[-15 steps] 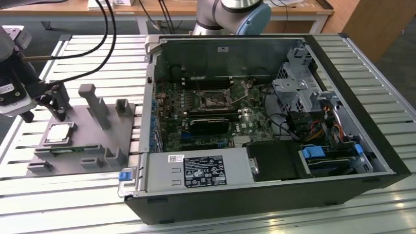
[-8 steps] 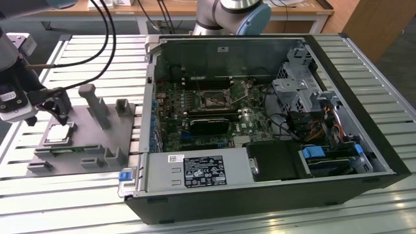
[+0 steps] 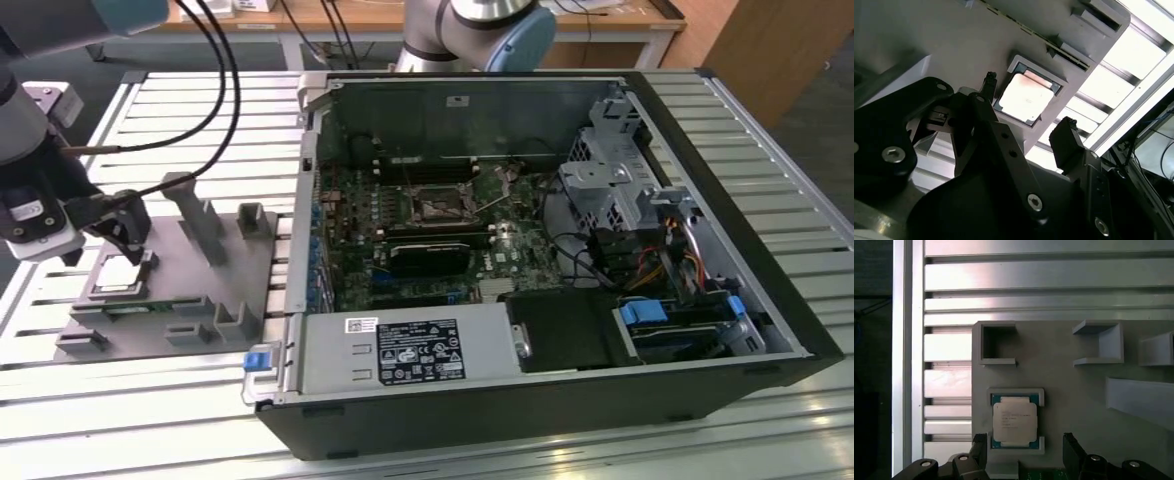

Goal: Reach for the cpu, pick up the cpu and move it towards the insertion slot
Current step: 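Pick up the cpu and move it towards the insertion slot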

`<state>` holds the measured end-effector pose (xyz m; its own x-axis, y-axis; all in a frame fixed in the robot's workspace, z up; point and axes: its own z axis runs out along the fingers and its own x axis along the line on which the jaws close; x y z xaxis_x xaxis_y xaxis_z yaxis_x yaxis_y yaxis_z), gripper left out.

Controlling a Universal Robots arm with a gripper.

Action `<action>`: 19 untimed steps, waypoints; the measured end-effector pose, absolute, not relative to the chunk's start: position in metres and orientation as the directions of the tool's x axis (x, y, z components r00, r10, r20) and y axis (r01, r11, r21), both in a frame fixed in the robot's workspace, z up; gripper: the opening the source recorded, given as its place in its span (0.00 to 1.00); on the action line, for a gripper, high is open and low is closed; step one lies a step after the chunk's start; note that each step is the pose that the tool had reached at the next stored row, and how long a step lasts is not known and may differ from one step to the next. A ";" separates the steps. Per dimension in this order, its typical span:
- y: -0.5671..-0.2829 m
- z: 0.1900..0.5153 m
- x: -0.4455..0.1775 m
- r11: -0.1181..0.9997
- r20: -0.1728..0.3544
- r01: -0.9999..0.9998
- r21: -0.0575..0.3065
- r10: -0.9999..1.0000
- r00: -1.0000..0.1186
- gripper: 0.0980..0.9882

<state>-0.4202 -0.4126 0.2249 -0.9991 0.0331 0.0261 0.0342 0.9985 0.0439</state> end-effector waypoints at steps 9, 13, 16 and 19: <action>-0.413 0.209 -0.422 0.998 0.026 0.034 0.044 0.033 -0.999 0.68; -0.413 0.201 -0.423 0.998 0.026 0.034 0.044 0.033 -0.999 0.76; -0.412 0.196 -0.423 0.998 0.026 0.034 0.044 0.033 -0.999 0.76; -0.411 0.191 -0.423 0.998 0.026 0.034 0.044 0.033 -0.999 0.76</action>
